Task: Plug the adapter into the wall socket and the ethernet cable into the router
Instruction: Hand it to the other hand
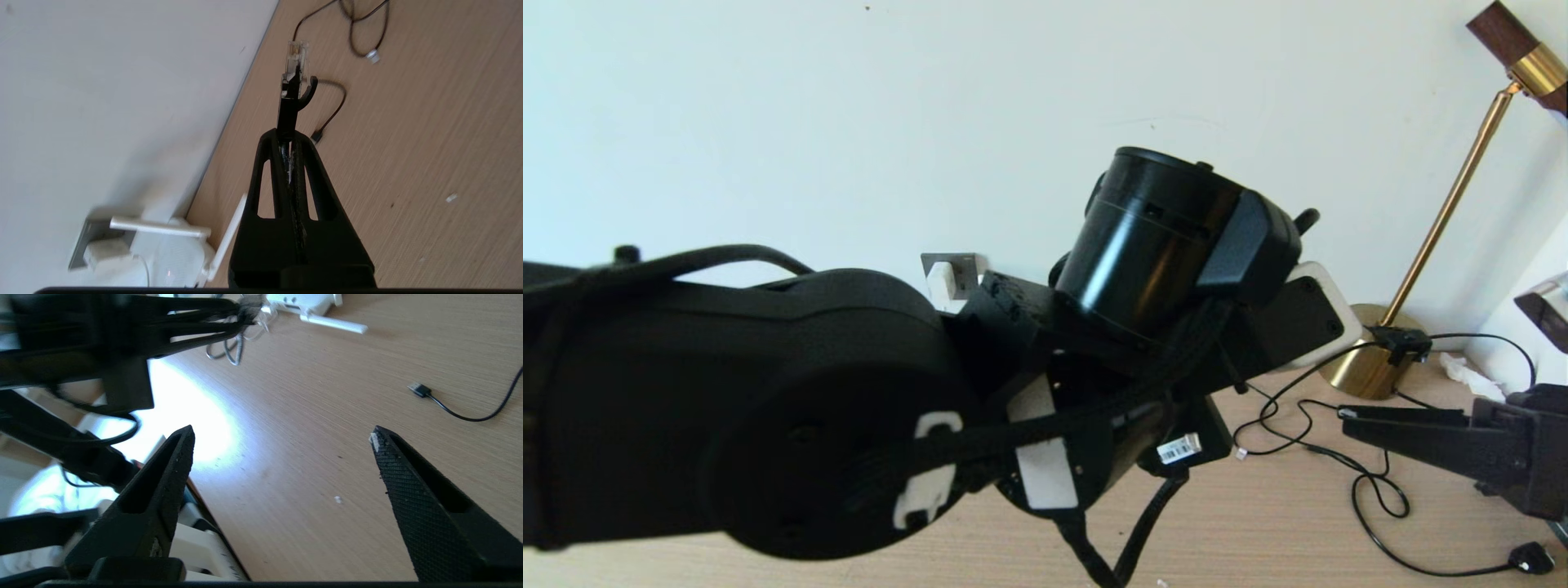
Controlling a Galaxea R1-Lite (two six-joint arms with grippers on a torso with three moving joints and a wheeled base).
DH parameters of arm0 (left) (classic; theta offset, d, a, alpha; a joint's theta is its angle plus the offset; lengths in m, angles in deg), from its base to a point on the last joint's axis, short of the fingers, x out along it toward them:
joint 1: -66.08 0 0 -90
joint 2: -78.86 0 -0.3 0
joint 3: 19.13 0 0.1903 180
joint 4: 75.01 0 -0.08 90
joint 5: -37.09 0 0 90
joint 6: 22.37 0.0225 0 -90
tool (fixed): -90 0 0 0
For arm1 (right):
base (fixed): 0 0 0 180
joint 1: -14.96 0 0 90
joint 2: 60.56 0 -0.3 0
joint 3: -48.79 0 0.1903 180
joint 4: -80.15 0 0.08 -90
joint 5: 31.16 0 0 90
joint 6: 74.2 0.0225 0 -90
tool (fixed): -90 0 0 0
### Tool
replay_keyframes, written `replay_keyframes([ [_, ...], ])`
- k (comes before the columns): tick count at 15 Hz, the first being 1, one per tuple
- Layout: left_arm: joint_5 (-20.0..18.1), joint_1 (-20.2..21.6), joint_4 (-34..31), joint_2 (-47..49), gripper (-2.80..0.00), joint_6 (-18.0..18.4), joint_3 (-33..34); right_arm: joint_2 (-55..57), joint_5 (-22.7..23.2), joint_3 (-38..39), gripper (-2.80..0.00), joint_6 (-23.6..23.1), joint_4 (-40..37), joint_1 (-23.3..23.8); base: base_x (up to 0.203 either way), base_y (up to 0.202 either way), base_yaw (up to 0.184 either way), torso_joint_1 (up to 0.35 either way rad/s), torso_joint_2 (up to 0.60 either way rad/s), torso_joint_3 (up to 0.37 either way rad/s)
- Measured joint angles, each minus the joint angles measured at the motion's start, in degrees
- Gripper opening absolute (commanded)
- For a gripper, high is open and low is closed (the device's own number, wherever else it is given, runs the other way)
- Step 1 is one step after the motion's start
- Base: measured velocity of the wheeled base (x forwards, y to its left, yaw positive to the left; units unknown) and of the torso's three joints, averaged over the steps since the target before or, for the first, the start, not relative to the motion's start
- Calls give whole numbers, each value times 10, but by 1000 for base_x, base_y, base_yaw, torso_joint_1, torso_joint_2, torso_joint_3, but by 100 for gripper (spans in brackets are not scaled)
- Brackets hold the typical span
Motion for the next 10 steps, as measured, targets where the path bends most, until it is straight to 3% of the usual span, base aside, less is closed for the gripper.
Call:
replay_keyframes([
  [2,-14,-6,2,12,-280,9,-7,29,1,1,0,-20,24,-5,0,0,0,0,0,0],
  [10,-41,-15,27,39,-280,15,-14,61,23,20,0,-20,95,-20,0,0,0,0,0,0],
])
